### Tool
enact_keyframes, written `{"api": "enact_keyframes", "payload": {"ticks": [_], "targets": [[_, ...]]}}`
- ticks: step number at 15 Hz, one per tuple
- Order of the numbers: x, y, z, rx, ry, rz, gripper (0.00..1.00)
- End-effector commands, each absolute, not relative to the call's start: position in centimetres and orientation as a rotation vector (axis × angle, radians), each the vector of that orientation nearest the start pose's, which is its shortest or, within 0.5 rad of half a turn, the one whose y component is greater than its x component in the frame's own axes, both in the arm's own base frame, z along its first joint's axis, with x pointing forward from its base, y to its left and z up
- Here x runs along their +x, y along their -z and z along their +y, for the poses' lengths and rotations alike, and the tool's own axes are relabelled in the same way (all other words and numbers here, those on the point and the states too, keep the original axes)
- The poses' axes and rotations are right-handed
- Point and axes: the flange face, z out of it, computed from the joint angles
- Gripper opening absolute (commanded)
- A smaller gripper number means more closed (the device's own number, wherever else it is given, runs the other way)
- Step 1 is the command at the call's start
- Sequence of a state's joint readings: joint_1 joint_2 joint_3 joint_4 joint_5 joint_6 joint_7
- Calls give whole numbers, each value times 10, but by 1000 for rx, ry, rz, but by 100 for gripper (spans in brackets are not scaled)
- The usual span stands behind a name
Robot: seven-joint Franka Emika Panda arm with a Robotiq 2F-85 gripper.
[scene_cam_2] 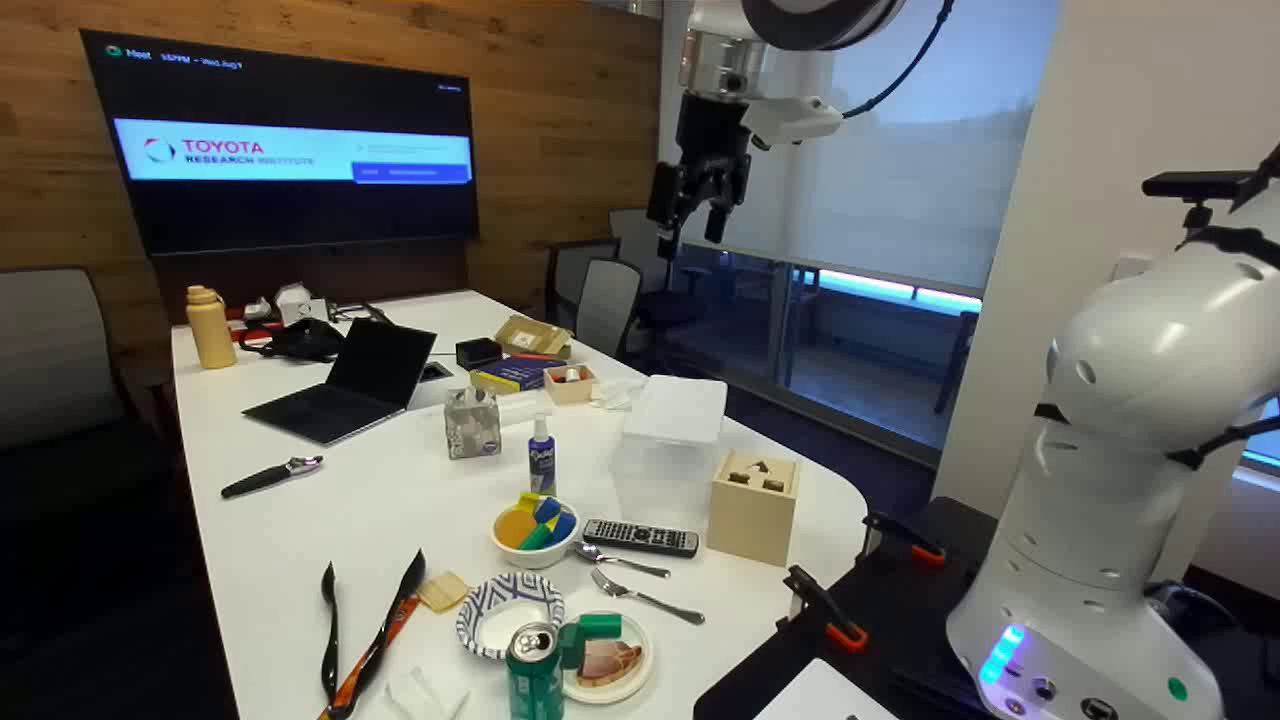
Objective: Press the central button on the remote
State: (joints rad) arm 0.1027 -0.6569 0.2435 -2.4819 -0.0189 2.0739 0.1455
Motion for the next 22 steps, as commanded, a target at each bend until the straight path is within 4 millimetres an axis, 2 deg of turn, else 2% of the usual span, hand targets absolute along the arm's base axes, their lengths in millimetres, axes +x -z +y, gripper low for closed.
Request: {"api": "enact_keyframes", "payload": {"ticks": [1, 5, 6, 8, 10, 14, 16, 19, 22], "targets": [[355, -528, 138, -3210, 427, -283, 100], [355, -528, 138, -3210, 427, -283, 100], [364, -520, 130, -3195, 418, -257, 100], [387, -488, 108, -3158, 391, -216, 100], [407, -447, 89, -3132, 420, -147, 100], [440, -358, 67, -3090, 452, 36, 100], [446, -317, 60, -3075, 423, 151, 100], [453, -268, 53, -3038, 365, 331, 100], [451, -221, 52, -2981, 307, 527, 100]]}}
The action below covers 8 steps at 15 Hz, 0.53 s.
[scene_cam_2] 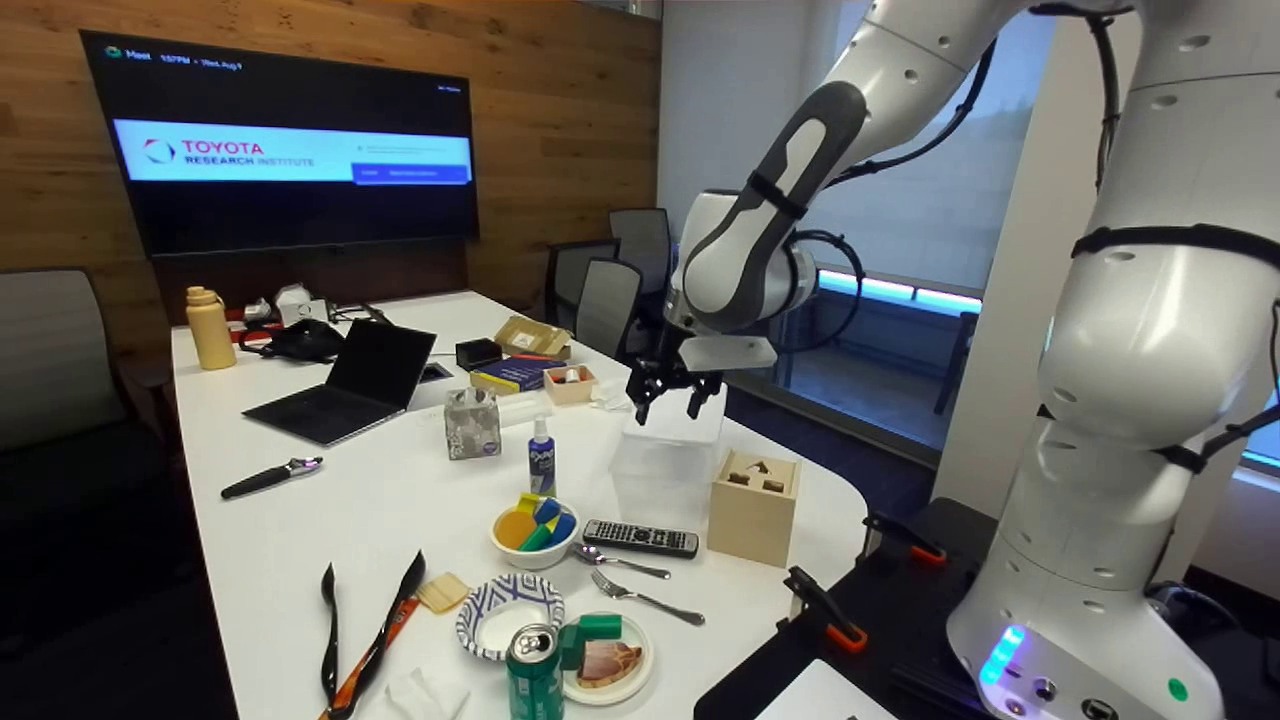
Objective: Press the central button on the remote
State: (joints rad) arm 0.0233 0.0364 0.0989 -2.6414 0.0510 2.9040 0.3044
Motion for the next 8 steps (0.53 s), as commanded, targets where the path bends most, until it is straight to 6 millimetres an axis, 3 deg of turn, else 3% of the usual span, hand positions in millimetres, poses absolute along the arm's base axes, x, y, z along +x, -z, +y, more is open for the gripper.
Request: {"api": "enact_keyframes", "payload": {"ticks": [1, 4, 8], "targets": [[450, -206, 52, -2958, 294, 589, 100], [453, -163, 60, -2885, 266, 765, 100], [466, -117, 78, -2823, 271, 873, 100]]}}
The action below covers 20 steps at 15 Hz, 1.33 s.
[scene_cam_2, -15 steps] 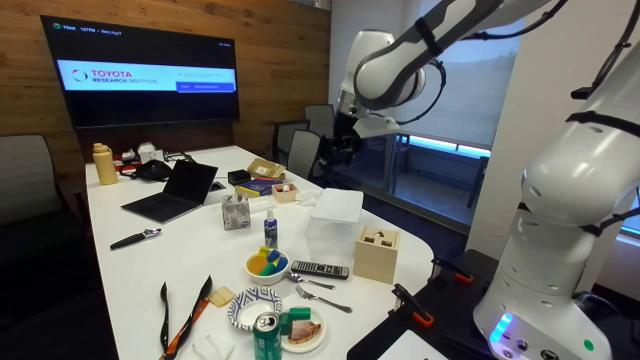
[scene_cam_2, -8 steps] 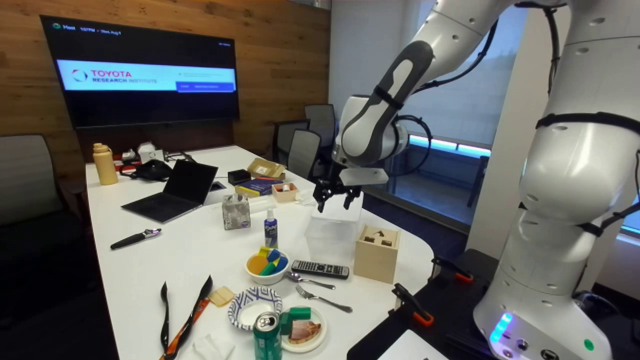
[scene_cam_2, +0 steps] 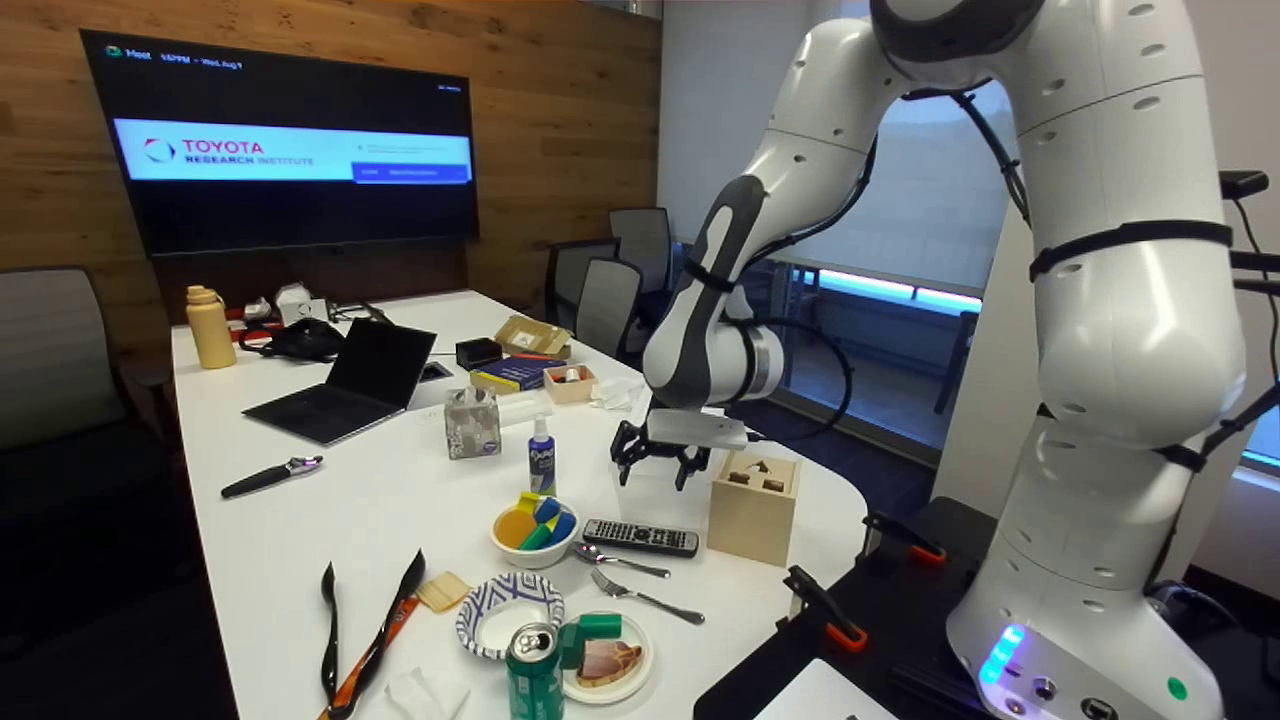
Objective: Press the central button on the remote
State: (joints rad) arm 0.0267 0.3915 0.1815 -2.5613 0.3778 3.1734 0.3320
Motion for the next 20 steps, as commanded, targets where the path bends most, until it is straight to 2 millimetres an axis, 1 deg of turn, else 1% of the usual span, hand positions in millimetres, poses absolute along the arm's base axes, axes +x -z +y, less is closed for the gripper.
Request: {"api": "enact_keyframes", "payload": {"ticks": [1, 5, 9, 10, 11, 12, 13, 16, 18, 19, 20], "targets": [[470, -107, 80, -2819, 270, 897, 100], [482, -79, 84, -2798, 271, 995, 100], [491, -60, 84, -2791, 251, 1061, 100], [493, -56, 82, -2792, 253, 1079, 97], [494, -54, 80, -2790, 259, 1100, 74], [496, -52, 76, -2793, 269, 1114, 73], [498, -48, 73, -2795, 275, 1118, 68], [508, -41, 62, -2797, 283, 1132, 42], [516, -38, 55, -2804, 276, 1131, 29], [520, -37, 52, -2808, 273, 1134, 20], [523, -34, 48, -2813, 268, 1140, 14]]}}
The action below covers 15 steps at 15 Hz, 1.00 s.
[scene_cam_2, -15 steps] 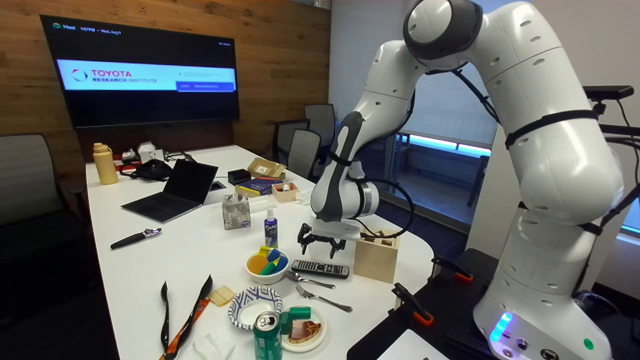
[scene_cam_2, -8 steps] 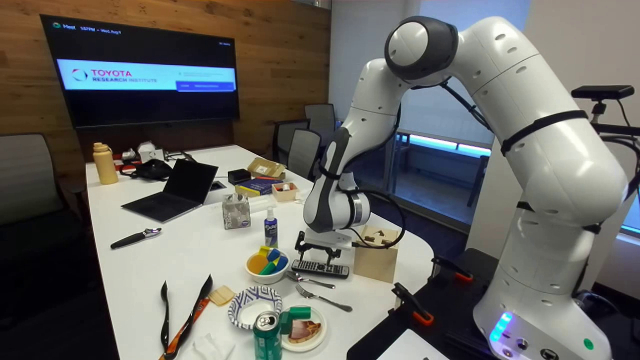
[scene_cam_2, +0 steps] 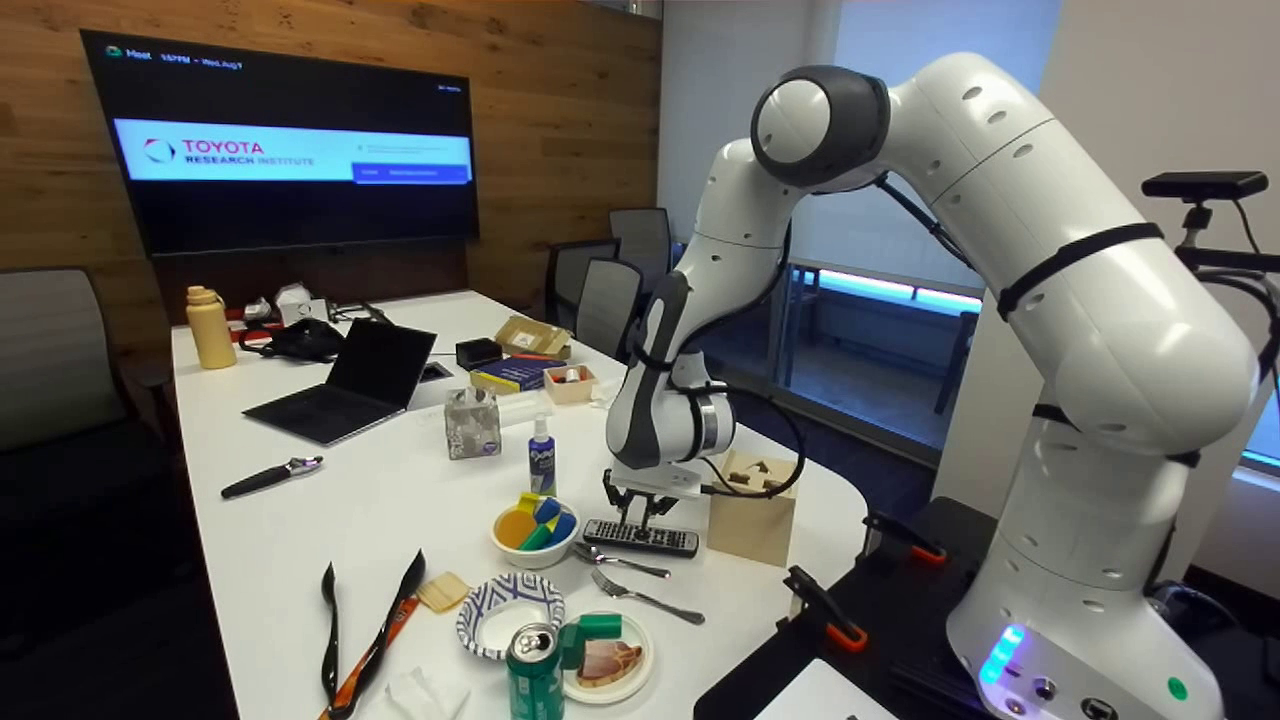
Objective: Press the central button on the remote
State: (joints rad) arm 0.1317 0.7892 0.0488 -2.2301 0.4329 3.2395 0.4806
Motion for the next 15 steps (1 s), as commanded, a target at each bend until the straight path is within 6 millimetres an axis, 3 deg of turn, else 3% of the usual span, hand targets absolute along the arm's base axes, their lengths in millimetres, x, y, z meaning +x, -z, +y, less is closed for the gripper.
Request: {"api": "enact_keyframes", "payload": {"ticks": [1, 3, 15], "targets": [[527, -32, 46, -2813, 258, 1141, 5], [533, -27, 42, -2816, 230, 1153, 0], [546, -23, 41, -2857, 27, 1179, 0]]}}
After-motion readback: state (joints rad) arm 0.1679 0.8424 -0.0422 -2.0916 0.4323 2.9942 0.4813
